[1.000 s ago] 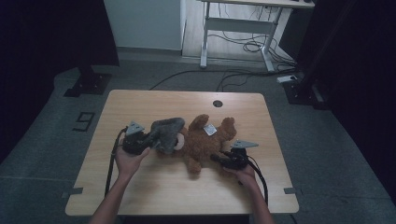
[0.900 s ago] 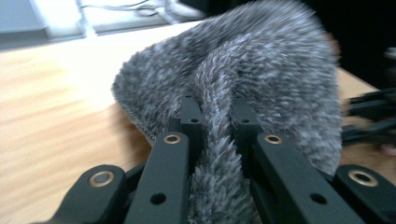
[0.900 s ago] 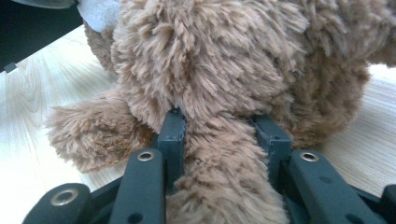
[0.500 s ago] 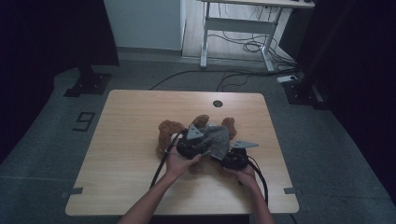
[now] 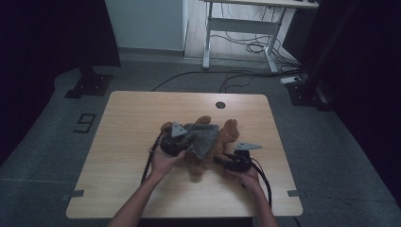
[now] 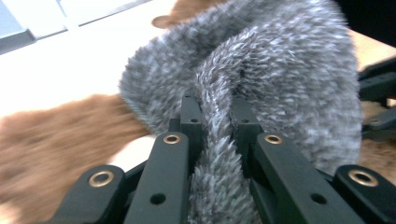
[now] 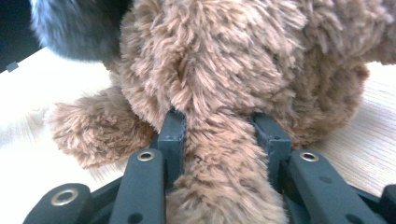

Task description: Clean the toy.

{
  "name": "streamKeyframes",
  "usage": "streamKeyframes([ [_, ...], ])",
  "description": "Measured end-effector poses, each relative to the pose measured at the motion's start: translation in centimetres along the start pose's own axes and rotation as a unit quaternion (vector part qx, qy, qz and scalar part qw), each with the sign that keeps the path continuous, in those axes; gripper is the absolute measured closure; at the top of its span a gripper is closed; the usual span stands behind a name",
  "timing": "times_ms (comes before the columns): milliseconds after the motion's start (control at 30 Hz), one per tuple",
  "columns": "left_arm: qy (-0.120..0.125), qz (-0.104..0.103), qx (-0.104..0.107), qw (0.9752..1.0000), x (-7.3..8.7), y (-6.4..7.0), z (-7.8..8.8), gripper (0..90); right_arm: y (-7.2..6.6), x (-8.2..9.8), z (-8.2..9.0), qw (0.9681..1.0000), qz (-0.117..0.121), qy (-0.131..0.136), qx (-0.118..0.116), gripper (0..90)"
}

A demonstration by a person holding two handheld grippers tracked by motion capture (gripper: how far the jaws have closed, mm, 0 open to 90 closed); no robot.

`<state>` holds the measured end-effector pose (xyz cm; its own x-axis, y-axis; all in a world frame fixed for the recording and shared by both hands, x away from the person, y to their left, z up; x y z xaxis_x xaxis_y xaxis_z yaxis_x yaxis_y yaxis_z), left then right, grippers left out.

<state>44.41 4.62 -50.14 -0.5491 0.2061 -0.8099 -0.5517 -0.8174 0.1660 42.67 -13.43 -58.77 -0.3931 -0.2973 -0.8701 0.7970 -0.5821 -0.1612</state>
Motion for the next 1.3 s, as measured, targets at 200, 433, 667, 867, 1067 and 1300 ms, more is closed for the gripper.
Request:
streamKeyframes([
  [200,0.021,0.024,-0.018,0.9993,-0.2,-3.1,2.3,79.2,-0.1,0.0,-0.1,1.0,0.002,-0.002,-0.002,62.3],
  [433,0.014,0.081,-0.019,0.9964,2.9,-6.9,2.2,79.4,-0.1,0.1,-0.1,1.0,0.003,-0.002,-0.003,62.3],
  [667,0.0,0.088,-0.039,0.9954,4.3,-8.5,2.5,79.5,-0.1,0.1,-0.1,1.0,0.001,-0.002,-0.003,62.2],
  [867,-0.023,0.089,-0.066,0.9936,6.0,-9.8,2.1,79.6,-0.1,0.1,-0.1,1.0,0.001,-0.001,-0.004,62.2],
  [1067,-0.063,0.099,-0.079,0.9899,8.5,-10.9,0.9,79.6,-0.1,0.1,-0.1,1.0,-0.001,-0.001,-0.005,62.3],
  [1300,-0.017,0.104,-0.065,0.9924,6.4,-10.2,2.9,79.8,0.1,0.2,0.0,1.0,-0.006,-0.001,-0.005,62.5],
])
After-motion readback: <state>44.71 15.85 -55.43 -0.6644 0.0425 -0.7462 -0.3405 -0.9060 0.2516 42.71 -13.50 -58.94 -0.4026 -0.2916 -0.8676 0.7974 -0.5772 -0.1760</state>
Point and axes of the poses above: each handheld gripper's, and its own axes: z roughly backward along the jaws, x roughly out of its underside, y roughly to its right, the point moved 9 cm from there along -z, roughly forward along the jaws, and after that the axes turned 10 degrees about z, right-handed, at the moved point
